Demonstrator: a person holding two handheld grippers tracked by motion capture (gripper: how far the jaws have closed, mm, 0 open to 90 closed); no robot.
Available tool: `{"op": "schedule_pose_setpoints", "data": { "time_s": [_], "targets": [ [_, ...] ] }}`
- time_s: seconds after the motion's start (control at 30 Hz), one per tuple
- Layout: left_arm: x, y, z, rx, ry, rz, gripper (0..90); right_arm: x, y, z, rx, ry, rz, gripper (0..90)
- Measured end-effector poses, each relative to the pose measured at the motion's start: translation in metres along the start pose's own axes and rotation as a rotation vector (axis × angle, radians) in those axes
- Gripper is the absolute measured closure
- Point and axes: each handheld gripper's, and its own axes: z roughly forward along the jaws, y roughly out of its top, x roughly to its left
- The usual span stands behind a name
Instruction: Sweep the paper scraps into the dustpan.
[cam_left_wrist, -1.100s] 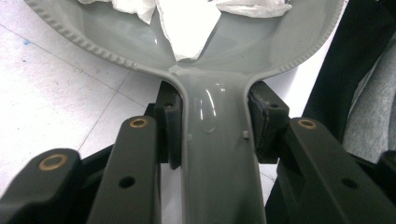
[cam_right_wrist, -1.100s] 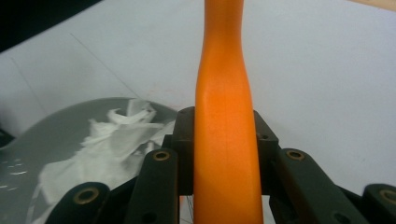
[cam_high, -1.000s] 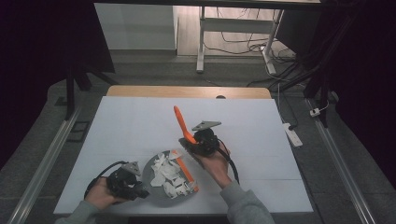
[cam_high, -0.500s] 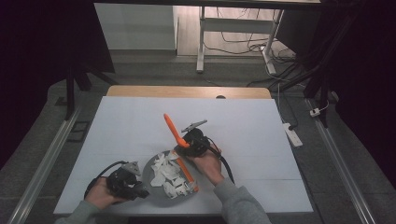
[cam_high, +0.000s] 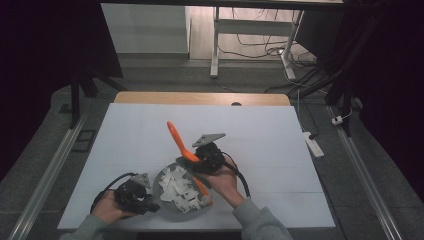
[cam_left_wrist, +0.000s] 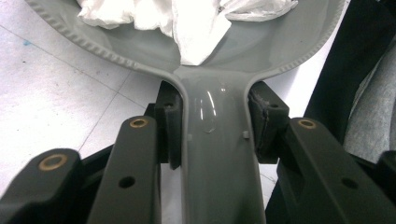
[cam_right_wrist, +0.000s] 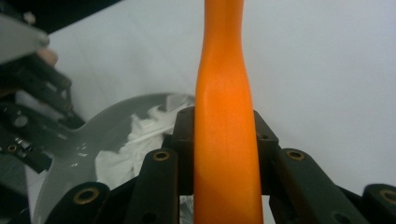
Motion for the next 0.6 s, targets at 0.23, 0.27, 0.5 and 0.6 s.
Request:
{"op": "schedule_pose_setpoints", "data": {
  "time_s": [0.23,0.27,0.5,0.6],
  "targets": [
    [-0.001,0.0,0.001,0.001,0.002,0.001,61.9,-0.011,-0.008,-0.029,-0.053,-0.076,0.064,70.7],
    [-0.001,0.0,0.001,0.002,0.004,0.0,61.9,-0.011,-0.011,-0.031,-0.051,-0.087,0.068,70.6],
    [-0.002,0.002,0.002,0.004,0.005,0.005,61.9,-0.012,-0.038,-0.029,-0.019,-0.117,0.102,70.6],
    [-0.003,0.002,0.003,0.004,0.005,0.005,61.9,-0.012,-0.046,-0.022,0.001,-0.128,0.106,70.7]
  ]
}}
